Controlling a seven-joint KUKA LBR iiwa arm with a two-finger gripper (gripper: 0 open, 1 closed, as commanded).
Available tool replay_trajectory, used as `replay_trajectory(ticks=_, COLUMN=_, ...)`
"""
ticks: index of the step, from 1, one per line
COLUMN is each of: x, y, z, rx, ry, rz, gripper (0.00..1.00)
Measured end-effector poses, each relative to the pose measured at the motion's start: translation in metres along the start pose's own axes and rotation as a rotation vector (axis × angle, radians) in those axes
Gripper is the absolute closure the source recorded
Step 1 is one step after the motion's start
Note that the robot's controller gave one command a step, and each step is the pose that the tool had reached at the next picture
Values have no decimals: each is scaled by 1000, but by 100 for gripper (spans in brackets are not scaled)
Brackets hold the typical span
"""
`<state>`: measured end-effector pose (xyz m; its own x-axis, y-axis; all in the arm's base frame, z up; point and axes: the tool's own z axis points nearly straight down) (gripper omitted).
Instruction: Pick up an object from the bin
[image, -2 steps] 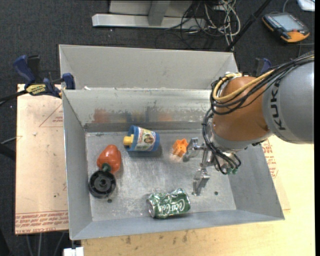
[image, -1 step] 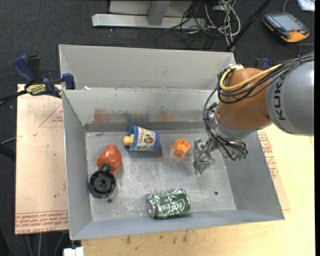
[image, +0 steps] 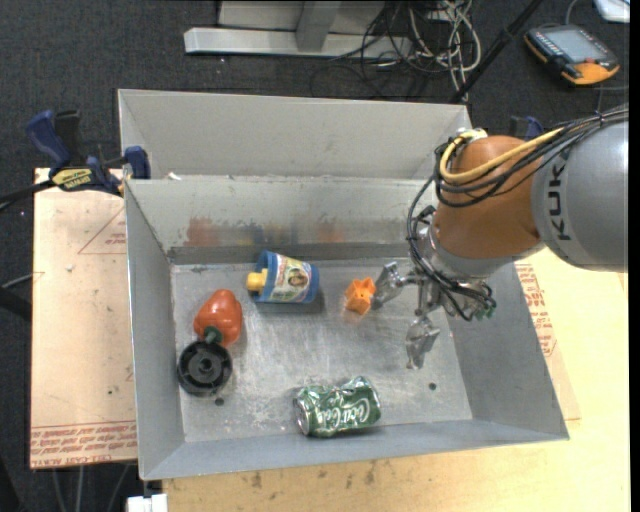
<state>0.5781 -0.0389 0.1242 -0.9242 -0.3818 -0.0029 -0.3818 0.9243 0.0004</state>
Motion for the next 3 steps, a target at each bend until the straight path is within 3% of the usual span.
replay_trajectory(ticks=1, x=0, y=0, z=0, rx=0, ry=0, rz=0, gripper=0)
replay_trajectory(ticks=2, x=-25, y=23, z=1, rx=3, ry=1, rz=-14, gripper=0)
replay_trajectory(ticks=3, x=-84, y=35, z=28, rx=0, ry=-7, rz=-160, gripper=0)
